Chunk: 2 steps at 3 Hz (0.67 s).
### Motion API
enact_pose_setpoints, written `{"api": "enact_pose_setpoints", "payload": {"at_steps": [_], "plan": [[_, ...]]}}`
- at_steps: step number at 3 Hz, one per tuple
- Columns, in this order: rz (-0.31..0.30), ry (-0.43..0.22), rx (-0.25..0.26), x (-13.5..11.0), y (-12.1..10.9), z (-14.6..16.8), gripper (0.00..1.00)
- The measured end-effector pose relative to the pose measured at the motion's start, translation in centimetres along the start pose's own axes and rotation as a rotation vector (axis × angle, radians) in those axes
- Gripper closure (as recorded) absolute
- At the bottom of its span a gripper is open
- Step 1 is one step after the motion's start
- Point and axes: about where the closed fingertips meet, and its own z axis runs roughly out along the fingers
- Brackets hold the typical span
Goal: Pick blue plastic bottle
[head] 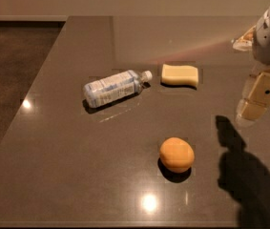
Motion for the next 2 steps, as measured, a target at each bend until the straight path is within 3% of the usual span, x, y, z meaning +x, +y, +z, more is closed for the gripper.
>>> {"api": "enact_pose_setpoints", "payload": {"at_steps": [1,2], "plan": [[-0.009,-0.006,-0.006,-0.3,-0.1,0.2,0.0],[-0.066,-0.041,-0.043,-2.0,-0.6,1.5,0.0]]}}
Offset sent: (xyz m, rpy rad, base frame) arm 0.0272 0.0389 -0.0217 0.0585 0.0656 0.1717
